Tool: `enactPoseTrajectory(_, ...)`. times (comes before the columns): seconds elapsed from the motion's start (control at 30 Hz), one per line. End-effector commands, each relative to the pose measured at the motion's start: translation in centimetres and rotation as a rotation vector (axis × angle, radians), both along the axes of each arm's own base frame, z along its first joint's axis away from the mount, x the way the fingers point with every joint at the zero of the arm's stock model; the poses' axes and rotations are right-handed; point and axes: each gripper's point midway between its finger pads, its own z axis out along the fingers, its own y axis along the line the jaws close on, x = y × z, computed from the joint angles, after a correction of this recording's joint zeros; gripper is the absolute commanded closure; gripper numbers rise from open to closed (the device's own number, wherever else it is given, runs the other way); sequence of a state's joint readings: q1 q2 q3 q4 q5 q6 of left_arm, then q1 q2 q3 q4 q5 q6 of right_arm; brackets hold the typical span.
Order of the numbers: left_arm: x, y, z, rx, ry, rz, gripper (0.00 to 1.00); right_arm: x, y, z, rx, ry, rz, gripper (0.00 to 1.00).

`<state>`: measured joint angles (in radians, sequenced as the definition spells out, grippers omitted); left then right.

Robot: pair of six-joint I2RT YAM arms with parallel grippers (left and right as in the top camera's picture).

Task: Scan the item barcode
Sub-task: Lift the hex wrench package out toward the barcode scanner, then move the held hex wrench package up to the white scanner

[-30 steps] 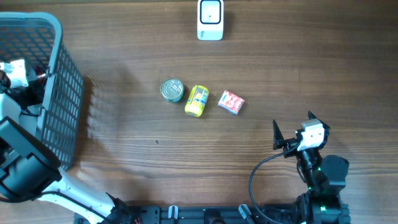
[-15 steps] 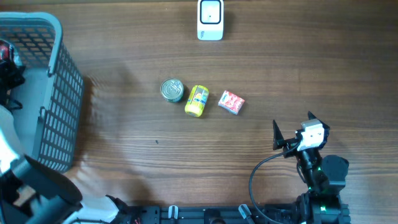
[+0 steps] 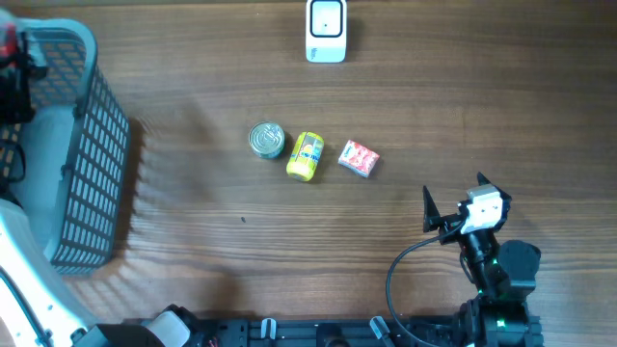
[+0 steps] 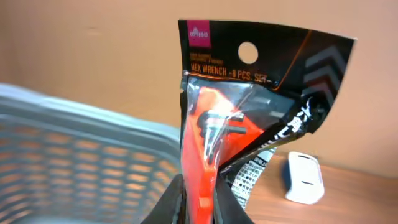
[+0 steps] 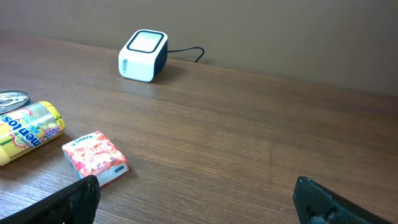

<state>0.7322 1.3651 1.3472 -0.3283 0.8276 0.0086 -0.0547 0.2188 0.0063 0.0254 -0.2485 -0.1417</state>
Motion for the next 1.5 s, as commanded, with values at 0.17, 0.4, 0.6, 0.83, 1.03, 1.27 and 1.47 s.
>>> enactPoseTrajectory(0.17,-2.4,-7.9,2.9,-0.109,-0.111,-0.436,0.96,0.1,-0.2,0.0,0.010,0.000,-0.014,0.00)
enactPoseTrajectory(0.4,-2.1,-12.6,3.2,-0.127,-0.116,-0.598,0.96,0.1,-0.2,0.1,0.010,-0.002,-0.014,0.00)
enactPoseTrajectory(0.6,-1.8,-17.5,3.7,-0.108,-0.134,-0.745,0.96,0.1,-0.2,0.1,0.010,-0.005,-0.014,0.00)
enactPoseTrajectory(0.83,-3.3,-24.5,5.9,0.001,-0.283,-1.019,0.96,0.1,-0.2,0.1,0.009,-0.004,-0.014,0.00)
enactPoseTrajectory(1.03,-4.4,-28.6,7.1,0.067,-0.378,-1.145,0.96,0.1,-0.2,0.1,0.009,-0.005,-0.014,0.00)
enactPoseTrajectory(1.27,-5.2,-31.1,7.1,-0.007,-0.335,-1.218,0.96,0.1,-0.2,0.1,0.009,-0.005,-0.014,0.00)
enactPoseTrajectory(1.47,-5.2,-32.2,6.6,-0.314,-0.053,-1.208,0.96,0.1,-0.2,0.1,0.009,-0.005,-0.014,0.00)
